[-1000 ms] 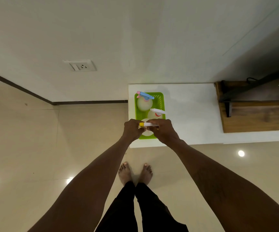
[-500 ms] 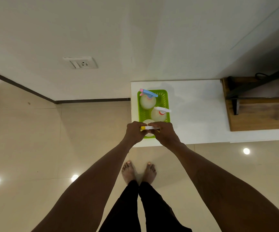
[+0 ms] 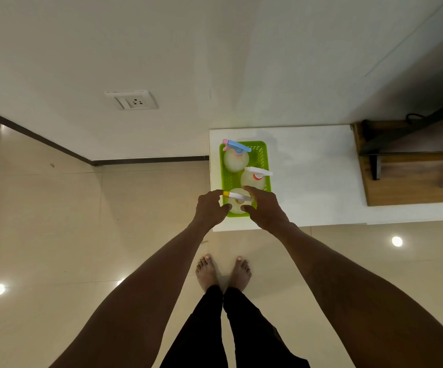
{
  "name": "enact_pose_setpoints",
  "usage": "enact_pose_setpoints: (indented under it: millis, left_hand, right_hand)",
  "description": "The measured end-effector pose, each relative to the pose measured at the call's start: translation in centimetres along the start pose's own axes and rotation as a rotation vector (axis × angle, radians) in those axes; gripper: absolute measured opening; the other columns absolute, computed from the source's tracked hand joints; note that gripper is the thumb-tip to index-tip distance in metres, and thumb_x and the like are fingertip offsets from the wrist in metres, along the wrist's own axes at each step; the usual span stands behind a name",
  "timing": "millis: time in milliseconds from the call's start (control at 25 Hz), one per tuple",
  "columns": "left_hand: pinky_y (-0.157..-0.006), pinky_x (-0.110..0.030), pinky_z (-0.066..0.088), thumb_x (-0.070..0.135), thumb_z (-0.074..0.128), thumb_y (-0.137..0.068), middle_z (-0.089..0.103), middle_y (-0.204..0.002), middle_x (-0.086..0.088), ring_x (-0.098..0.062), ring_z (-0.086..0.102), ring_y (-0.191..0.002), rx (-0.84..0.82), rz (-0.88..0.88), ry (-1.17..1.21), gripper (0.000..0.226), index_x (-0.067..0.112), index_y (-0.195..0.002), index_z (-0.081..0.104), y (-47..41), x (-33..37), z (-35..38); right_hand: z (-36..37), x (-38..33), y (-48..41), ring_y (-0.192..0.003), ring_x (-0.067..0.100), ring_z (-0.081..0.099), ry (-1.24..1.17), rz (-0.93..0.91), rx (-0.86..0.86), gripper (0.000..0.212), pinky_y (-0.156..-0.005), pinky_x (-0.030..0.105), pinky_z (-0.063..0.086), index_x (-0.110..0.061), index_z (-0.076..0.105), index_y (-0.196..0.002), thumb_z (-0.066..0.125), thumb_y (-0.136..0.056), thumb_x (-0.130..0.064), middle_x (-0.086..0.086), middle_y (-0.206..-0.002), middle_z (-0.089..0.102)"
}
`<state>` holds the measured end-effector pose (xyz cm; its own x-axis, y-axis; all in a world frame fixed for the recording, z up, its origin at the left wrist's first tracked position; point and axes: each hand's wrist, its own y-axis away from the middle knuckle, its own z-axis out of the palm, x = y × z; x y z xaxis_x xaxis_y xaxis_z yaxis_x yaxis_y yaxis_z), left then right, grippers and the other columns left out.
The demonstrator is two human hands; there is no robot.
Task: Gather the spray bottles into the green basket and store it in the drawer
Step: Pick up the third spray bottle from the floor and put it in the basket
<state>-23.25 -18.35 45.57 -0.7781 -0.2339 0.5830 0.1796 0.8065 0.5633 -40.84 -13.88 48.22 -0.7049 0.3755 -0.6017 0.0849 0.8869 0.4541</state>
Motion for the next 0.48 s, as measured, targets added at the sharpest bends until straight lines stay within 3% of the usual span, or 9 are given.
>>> enact_pose_setpoints:
  millis: [160, 280, 360, 480]
  left_hand:
    - [-0.099, -0.040, 0.049, 0.031, 0.080, -0.074, 0.064, -0.130, -0.008, -0.029, 0.057, -0.122, 0.056, -0.002, -0.023, 0.074, 0.022, -0.142, 0.050, 1.5, 0.0, -0.7]
    - [-0.103, -0.041, 0.046, 0.029, 0.082, -0.070, 0.055, -0.143, -0.004, -0.027, 0.052, -0.131, 0.116, 0.165, -0.021, 0.087, 0.022, -0.147, 0.043, 2.1, 0.7, -1.9]
    - [-0.106, -0.041, 0.044, 0.033, 0.081, -0.072, 0.048, -0.150, -0.003, -0.025, 0.047, -0.135, 0.112, 0.270, -0.083, 0.082, 0.025, -0.146, 0.046, 2.0, 1.7, -2.7]
    - [-0.106, -0.036, 0.039, 0.035, 0.081, -0.074, 0.049, -0.149, 0.000, -0.020, 0.045, -0.135, 0.033, 0.338, -0.228, 0.071, 0.028, -0.139, 0.054, 1.5, 3.5, -3.1]
  right_hand:
    - [-1.3, -0.3, 0.7, -0.110, 0.029, 0.066, 0.117, -0.122, 0.301, 0.033, -0.094, 0.038, 0.053, -0.013, 0.068, -0.121, 0.069, -0.088, -0.012, 0.007, -0.120, 0.071]
    - [-3.1, -1.0, 0.5, -0.111, 0.026, 0.063, 0.117, -0.119, 0.465, 0.034, -0.091, 0.035, 0.053, -0.015, 0.065, -0.121, 0.066, -0.088, -0.007, 0.005, -0.121, 0.067]
    - [-3.9, -1.2, -0.6, -0.122, 0.022, 0.055, 0.152, -0.090, 0.442, 0.045, -0.093, 0.035, 0.051, -0.019, 0.058, -0.131, 0.069, -0.088, -0.011, 0.002, -0.131, 0.061]
    - [-4.0, -0.8, -2.7, -0.138, 0.021, 0.042, 0.283, -0.024, 0.245, 0.070, -0.098, 0.039, 0.048, -0.020, 0.045, -0.145, 0.075, -0.082, -0.015, 0.002, -0.149, 0.048]
